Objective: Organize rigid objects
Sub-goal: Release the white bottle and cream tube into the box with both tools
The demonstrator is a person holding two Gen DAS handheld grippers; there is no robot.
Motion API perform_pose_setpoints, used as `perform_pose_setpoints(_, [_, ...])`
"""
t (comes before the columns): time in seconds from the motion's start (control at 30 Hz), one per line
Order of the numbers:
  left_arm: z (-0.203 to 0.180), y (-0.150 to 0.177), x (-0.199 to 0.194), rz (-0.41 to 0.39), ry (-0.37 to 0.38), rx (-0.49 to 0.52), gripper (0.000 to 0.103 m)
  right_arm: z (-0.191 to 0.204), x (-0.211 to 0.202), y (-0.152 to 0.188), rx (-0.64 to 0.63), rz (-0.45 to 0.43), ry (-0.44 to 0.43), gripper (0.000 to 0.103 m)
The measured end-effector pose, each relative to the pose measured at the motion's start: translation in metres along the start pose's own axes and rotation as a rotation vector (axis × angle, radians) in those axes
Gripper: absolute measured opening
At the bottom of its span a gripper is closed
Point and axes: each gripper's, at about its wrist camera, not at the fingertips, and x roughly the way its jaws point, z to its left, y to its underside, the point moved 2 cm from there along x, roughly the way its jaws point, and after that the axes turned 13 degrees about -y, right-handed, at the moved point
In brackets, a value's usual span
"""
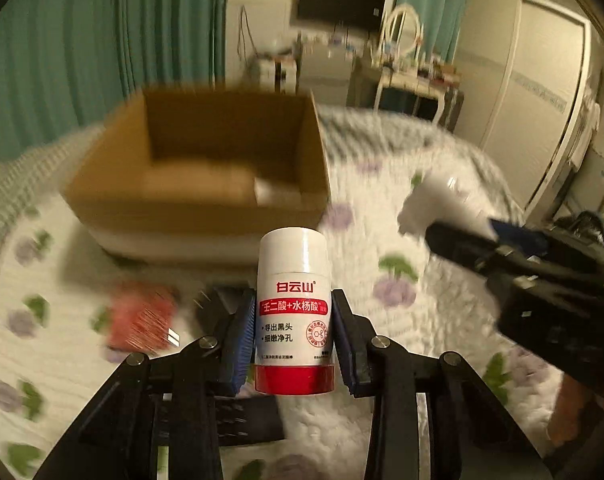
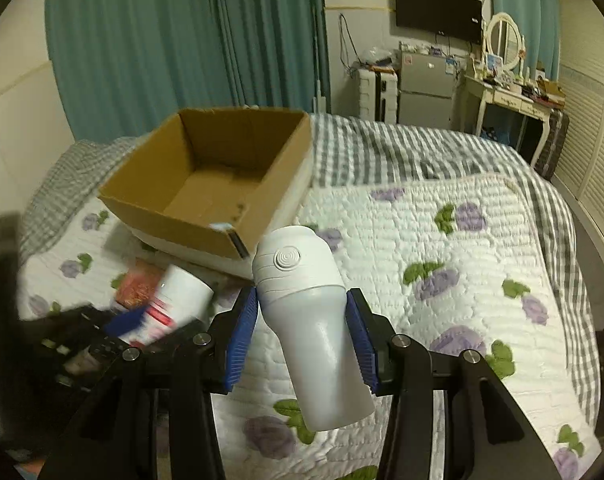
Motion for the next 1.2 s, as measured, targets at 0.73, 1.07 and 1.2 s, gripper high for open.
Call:
perform_pose_setpoints(0.73, [0.087,-0.107,0.107,-0.058,-0.151,0.061,0.036,0.045,0.112,-0.14,-0.079,-0.073,-0.122,0.045])
perform_pose_setpoints(1.07, [0.081,-0.103,0.099,-0.109,-0.158,0.073,0.058,0.031,0.125,-0.136,-0.076,-0.123,-0.119,0.072])
perform_pose_setpoints(1.2, [0.09,-0.095,0.065,-0.126,-0.167,0.022,0.059,0.029,0.079,-0.128,-0.043,-0.159,-0.106,0.072])
